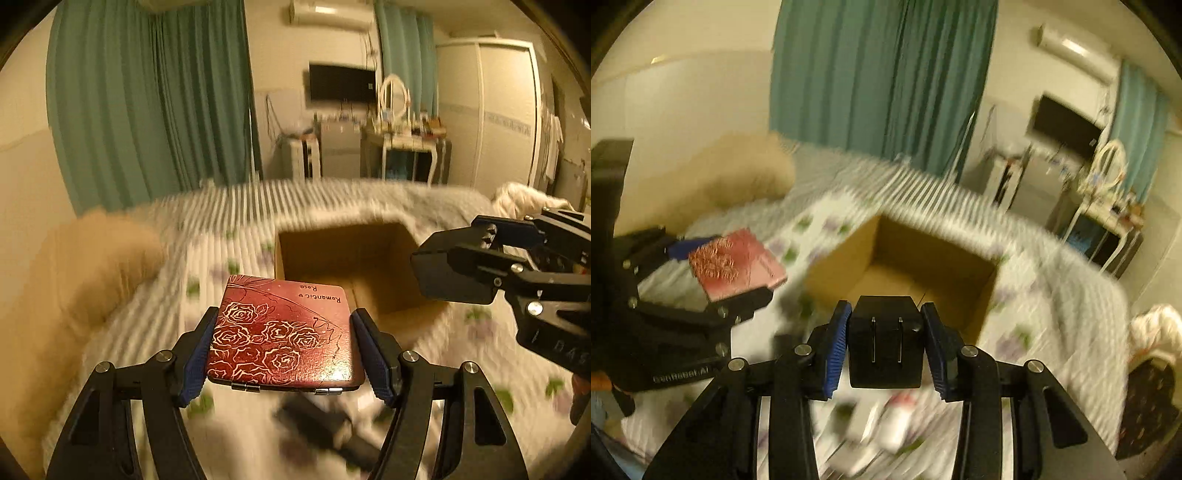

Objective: Organize rigid objects
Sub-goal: 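Lower the card case and black charger into the box and open both grippers, then grasp the black remote control with the left gripper, then grasp the white plug charger with the right gripper while the left holds the remote, then lower the remote and white charger into the box and open both grippers, then grasp the white bottle with the red cap with the right gripper, then grasp the white cylindrical device with the left gripper while the right holds the bottle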

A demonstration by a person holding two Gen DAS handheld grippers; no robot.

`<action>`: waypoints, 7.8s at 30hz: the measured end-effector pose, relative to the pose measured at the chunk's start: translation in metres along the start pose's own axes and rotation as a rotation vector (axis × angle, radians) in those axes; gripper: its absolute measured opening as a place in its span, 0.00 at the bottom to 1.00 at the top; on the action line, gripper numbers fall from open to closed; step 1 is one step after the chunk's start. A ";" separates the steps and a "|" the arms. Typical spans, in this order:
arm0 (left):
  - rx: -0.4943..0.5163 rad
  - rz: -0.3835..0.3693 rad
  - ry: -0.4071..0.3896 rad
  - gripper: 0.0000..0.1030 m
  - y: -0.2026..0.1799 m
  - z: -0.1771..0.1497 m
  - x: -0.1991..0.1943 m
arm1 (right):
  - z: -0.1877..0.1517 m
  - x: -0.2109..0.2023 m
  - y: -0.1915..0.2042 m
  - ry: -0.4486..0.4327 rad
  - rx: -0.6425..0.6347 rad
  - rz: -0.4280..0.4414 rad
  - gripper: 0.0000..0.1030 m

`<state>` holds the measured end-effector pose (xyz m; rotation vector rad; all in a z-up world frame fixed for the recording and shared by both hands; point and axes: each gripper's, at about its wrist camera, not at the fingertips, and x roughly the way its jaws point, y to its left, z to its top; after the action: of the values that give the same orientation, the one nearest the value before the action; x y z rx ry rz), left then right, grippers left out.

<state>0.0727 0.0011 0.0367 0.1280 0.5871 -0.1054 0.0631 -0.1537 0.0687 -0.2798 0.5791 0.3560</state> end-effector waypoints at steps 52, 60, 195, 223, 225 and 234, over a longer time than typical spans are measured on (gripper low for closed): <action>-0.070 0.067 0.410 0.86 -0.036 -0.124 0.083 | -0.141 0.053 -0.006 0.353 0.140 -0.023 0.72; -0.116 -0.051 0.527 0.56 -0.053 -0.140 0.115 | -0.143 0.055 -0.012 0.353 0.161 -0.022 0.72; -0.095 -0.001 0.304 1.00 -0.020 -0.124 0.073 | -0.158 0.158 -0.015 0.662 0.192 0.110 0.44; 0.220 -0.202 0.455 0.43 -0.096 -0.113 0.145 | -0.126 0.101 -0.058 0.480 0.178 0.120 0.35; 0.175 -0.215 0.454 0.43 -0.089 -0.109 0.137 | -0.125 0.096 -0.058 0.470 0.178 0.122 0.35; 0.078 -0.223 0.302 0.43 -0.066 -0.060 0.056 | -0.084 0.056 -0.057 0.362 0.147 0.129 0.35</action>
<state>0.0772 -0.0582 -0.0495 0.1547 0.8981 -0.3297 0.0897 -0.2212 -0.0218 -0.1653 0.9785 0.3876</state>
